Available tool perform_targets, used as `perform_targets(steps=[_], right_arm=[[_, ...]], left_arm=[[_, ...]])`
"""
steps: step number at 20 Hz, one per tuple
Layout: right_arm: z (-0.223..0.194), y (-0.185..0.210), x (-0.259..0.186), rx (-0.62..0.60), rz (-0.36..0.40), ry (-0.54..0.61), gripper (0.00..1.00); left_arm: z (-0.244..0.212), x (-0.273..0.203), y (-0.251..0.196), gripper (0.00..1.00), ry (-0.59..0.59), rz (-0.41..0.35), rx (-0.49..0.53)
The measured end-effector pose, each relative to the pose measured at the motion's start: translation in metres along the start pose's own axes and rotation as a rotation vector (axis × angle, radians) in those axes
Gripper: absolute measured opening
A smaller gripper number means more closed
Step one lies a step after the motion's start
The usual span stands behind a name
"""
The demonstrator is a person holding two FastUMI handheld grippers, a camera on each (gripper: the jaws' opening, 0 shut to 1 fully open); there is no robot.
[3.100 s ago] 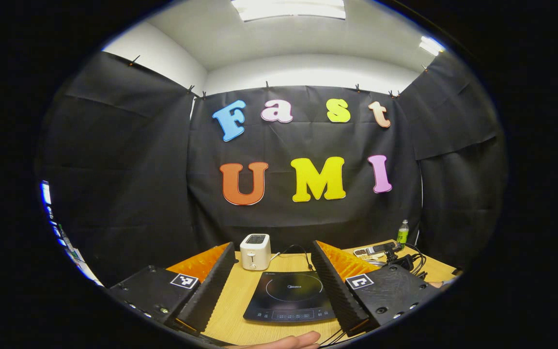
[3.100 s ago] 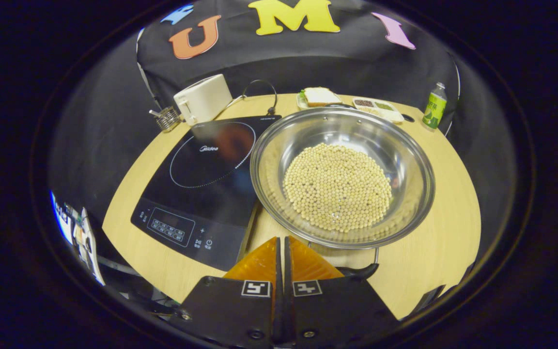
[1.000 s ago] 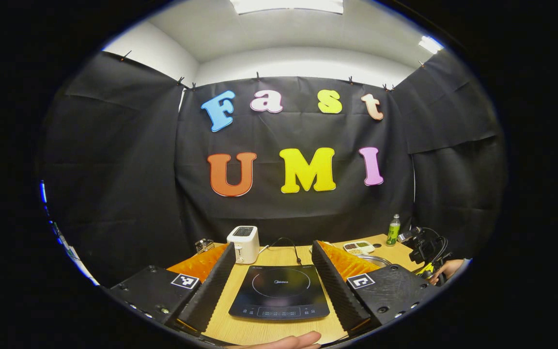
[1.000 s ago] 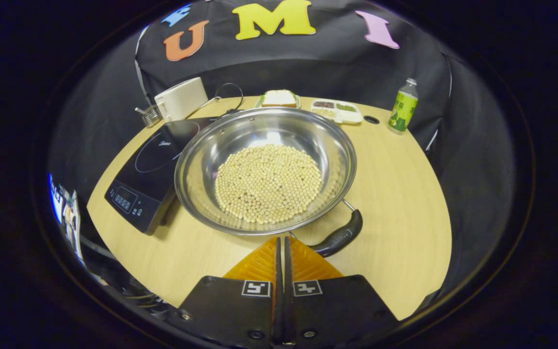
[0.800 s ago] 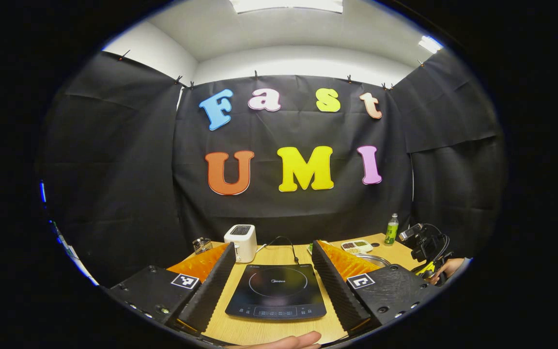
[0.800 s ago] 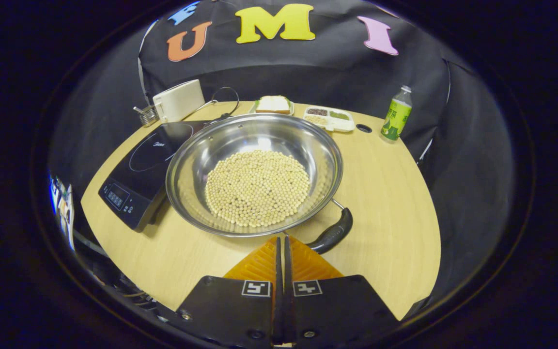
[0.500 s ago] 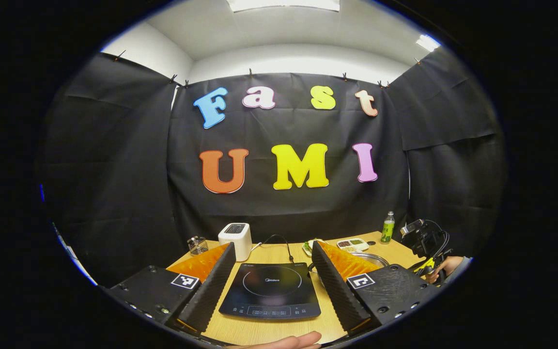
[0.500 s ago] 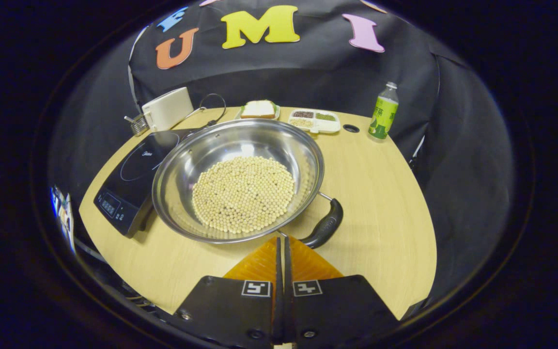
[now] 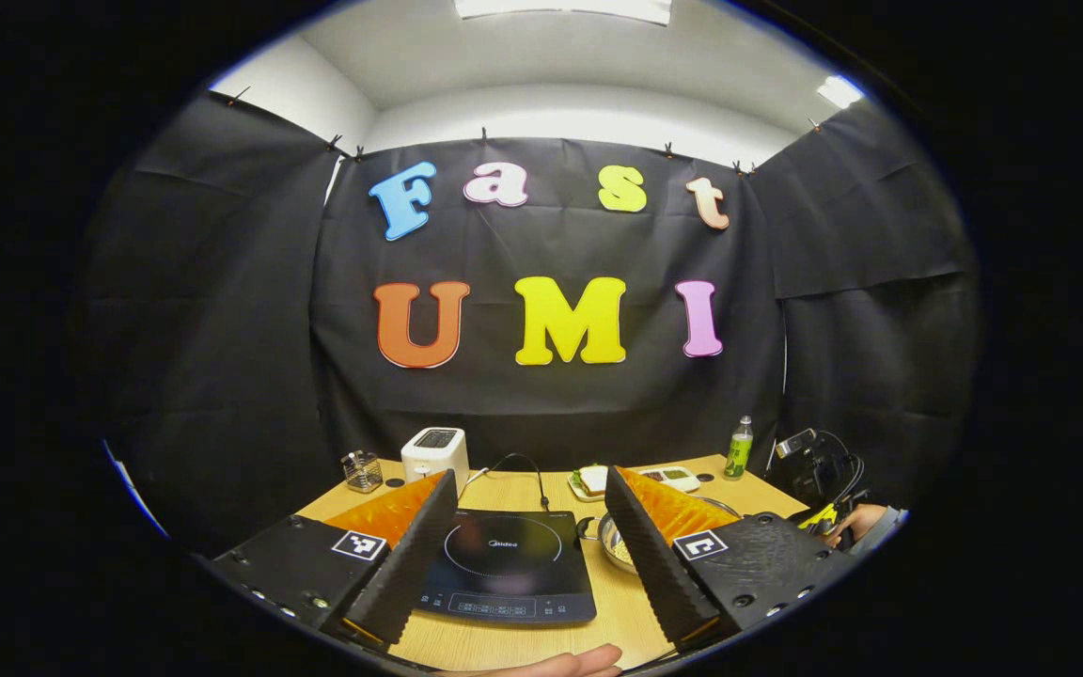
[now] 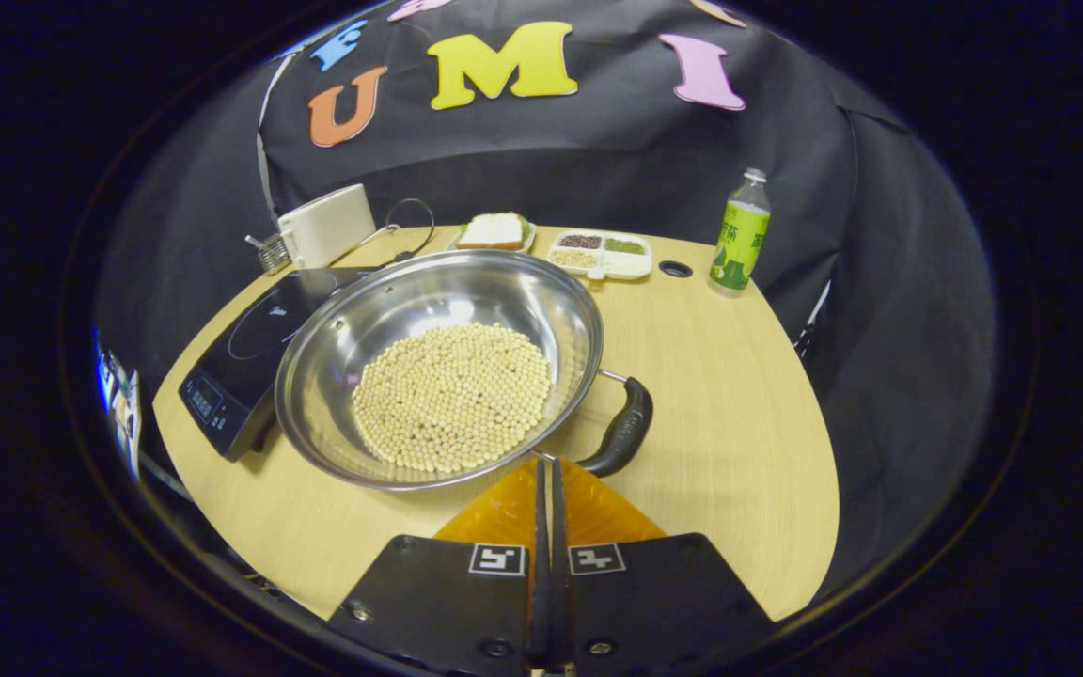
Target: First push the handle of the pot to place it horizontally, then grasp the pot with both hands and set it on the induction cooktop.
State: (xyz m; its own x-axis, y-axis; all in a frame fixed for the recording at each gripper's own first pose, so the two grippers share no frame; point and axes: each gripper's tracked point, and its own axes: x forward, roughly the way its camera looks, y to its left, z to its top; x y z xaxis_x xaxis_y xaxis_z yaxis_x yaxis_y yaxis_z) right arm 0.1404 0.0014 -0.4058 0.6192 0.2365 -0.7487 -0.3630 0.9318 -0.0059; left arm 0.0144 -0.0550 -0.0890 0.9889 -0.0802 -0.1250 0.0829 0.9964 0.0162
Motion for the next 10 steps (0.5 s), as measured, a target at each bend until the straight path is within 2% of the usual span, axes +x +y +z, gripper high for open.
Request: perform_targets(steps=[10], right_arm=[[0.019, -0.033, 0.019, 0.062, -0.016, -0.033, 0.04]], left_arm=[[-0.013, 0.03, -0.024, 0.95, 0.022, -0.029, 0.008]])
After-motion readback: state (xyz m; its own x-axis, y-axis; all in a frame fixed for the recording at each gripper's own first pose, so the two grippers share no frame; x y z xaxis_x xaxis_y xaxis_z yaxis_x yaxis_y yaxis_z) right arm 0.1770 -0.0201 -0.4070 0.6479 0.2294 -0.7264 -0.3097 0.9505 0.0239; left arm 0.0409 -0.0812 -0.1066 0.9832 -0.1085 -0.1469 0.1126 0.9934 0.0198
